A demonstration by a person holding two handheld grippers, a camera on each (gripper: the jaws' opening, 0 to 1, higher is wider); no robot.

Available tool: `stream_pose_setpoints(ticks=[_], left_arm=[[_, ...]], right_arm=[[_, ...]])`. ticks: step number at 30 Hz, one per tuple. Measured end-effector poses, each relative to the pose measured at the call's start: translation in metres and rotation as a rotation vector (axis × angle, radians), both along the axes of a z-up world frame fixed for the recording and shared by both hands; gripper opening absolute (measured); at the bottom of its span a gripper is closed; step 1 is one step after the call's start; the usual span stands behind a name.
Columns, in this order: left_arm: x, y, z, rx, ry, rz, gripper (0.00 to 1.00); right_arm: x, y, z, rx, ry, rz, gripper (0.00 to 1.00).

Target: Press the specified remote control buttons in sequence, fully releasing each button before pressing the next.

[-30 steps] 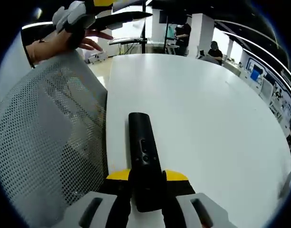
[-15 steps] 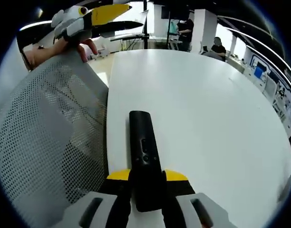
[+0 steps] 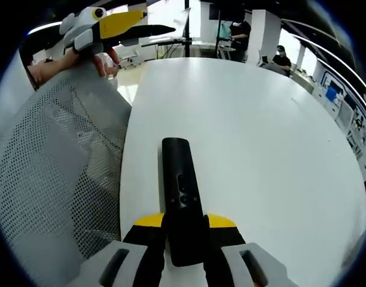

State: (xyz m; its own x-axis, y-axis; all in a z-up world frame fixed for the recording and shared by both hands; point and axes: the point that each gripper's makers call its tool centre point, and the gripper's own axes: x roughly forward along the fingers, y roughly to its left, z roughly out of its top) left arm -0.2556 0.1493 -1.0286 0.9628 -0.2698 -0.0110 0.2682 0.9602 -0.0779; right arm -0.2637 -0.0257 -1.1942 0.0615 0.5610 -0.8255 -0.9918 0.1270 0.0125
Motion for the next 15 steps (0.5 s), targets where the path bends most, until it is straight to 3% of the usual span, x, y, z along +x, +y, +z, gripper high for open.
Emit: stream_pose_setpoints(ticks=[15], left_arm=[[0.0, 0.001, -0.005, 0.006, 0.025, 0.003, 1.0]], right_arm=[[0.044, -0.003, 0.0, -0.029, -0.017, 0.03, 0.22]])
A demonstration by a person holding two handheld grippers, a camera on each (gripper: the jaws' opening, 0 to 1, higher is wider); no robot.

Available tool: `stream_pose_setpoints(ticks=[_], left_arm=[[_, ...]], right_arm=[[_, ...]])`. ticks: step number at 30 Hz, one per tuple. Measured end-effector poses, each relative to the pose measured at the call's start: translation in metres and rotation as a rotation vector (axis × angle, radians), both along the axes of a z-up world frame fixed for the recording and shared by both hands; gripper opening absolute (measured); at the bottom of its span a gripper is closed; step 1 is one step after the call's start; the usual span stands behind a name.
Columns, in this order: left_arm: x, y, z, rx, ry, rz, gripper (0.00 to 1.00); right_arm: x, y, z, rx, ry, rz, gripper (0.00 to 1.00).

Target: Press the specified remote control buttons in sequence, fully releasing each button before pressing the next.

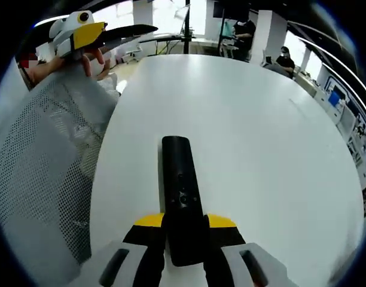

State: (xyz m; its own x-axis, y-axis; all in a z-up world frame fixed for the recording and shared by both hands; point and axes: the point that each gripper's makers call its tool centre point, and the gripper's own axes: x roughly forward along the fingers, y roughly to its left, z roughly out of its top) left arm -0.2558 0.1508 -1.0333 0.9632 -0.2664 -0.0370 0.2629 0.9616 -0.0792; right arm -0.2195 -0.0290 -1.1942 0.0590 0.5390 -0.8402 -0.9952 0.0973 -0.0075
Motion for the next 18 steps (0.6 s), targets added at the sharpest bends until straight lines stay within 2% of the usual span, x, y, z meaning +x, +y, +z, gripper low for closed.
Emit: stream_pose_setpoints(ticks=[12, 18], left_arm=[[0.001, 0.0, -0.004, 0.004, 0.022, 0.002, 0.99], [0.001, 0.001, -0.004, 0.004, 0.023, 0.004, 0.99]], right_arm=[[0.035, -0.002, -0.001, -0.014, -0.001, -0.008, 0.22], [0.046, -0.003, -0.002, -0.018, -0.001, -0.007, 0.22]])
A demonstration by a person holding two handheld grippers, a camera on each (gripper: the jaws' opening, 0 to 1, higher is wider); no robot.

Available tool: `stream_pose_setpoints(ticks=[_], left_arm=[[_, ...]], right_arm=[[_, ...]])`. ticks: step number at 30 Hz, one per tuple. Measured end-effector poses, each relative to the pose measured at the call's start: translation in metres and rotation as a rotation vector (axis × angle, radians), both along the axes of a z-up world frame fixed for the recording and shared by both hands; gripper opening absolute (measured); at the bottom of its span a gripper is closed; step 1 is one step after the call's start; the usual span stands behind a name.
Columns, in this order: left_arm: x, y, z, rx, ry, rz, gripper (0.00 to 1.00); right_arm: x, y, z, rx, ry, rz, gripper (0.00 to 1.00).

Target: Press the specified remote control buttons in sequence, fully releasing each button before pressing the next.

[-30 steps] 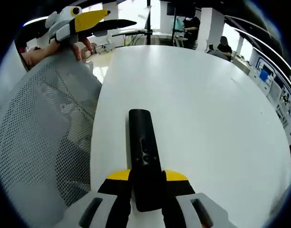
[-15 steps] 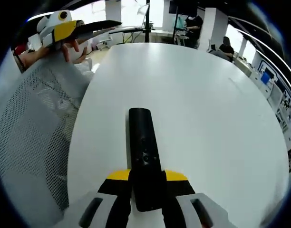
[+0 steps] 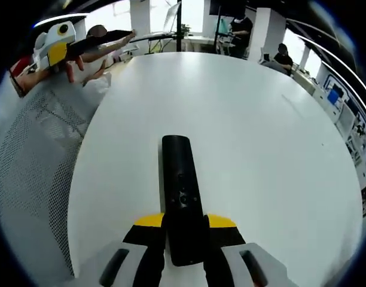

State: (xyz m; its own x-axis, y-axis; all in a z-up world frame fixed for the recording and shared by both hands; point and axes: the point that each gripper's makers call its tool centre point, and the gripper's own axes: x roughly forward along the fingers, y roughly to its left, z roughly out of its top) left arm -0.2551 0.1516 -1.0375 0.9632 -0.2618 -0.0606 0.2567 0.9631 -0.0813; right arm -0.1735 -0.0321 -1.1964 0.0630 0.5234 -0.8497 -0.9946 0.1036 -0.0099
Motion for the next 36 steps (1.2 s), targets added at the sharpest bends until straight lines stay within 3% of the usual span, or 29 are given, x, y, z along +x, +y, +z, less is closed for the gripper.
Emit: stream_pose_setpoints(ticks=[36], left_arm=[[0.001, 0.0, -0.004, -0.009, 0.027, -0.002, 0.97]], right_arm=[[0.049, 0.0, 0.002, -0.044, 0.002, 0.024, 0.22]])
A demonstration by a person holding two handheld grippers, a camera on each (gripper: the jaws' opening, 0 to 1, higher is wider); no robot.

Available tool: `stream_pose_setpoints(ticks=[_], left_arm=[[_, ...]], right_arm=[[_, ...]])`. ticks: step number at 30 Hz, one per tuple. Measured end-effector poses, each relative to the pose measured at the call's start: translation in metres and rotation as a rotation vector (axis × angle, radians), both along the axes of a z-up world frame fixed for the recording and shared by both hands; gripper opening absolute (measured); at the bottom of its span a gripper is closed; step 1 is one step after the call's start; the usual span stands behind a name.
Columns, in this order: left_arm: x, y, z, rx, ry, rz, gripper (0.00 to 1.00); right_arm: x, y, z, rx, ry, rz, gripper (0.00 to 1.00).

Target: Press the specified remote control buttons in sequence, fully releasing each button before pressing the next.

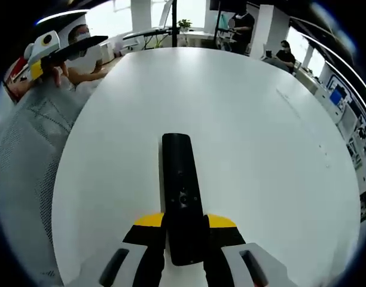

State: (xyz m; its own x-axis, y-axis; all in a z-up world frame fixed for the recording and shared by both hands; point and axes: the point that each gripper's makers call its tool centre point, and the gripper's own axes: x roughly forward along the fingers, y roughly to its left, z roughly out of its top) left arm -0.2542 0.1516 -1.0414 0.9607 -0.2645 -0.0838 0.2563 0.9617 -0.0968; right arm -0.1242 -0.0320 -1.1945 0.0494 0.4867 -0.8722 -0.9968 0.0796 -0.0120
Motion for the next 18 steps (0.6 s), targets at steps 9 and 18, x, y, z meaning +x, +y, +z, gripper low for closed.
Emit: stream_pose_setpoints(ticks=[9, 18], left_arm=[[0.0, 0.0, -0.001, -0.004, 0.004, -0.001, 0.97], [-0.001, -0.001, -0.002, -0.003, 0.01, -0.002, 0.97]], right_arm=[[0.011, 0.001, 0.0, -0.012, 0.002, 0.005, 0.22], [0.027, 0.002, -0.002, -0.013, 0.006, 0.011, 0.22]])
